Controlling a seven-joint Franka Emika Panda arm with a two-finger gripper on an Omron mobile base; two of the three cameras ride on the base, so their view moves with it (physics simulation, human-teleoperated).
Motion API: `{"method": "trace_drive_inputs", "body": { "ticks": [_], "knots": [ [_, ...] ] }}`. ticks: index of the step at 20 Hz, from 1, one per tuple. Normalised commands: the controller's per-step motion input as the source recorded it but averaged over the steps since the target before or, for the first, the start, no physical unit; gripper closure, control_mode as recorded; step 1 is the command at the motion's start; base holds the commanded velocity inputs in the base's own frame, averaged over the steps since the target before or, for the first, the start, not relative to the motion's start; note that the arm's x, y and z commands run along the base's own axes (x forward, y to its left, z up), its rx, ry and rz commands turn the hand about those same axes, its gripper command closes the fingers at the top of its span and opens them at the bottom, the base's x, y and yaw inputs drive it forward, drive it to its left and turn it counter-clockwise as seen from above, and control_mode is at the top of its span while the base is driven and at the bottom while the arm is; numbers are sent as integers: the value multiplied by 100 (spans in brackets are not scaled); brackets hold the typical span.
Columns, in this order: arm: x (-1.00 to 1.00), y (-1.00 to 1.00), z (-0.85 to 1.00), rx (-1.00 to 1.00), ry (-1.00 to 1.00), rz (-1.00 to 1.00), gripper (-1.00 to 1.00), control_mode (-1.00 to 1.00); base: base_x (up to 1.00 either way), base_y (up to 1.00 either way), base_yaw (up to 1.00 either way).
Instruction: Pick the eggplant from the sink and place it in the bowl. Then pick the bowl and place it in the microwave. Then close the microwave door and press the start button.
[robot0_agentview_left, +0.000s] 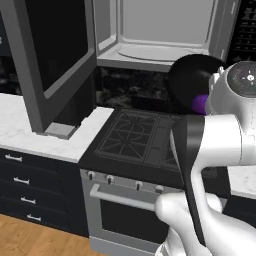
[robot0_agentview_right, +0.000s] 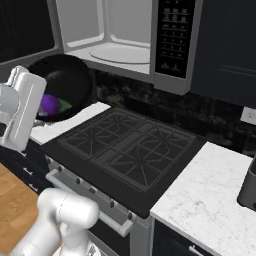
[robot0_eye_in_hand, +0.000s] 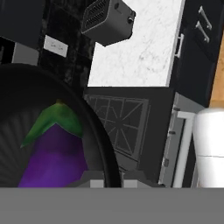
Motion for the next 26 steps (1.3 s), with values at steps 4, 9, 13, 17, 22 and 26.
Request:
{"method": "trace_drive_inputs", "body": {
  "ticks": [4,9,13,17,22,26],
  "knots": [
    [41,0,68,0,-2,0,100,-100,0,0,0],
    [77,0,50,0,0,0,100,-100,0,0,0],
    [83,0,41,0,0,0,100,-100,0,0,0],
    [99,-5,23,0,2,0,100,-100,0,0,0],
    [97,-14,3,0,0,0,100,-100,0,0,0],
    [97,-25,1,0,2,2,100,-100,0,0,0]
  ]
}}
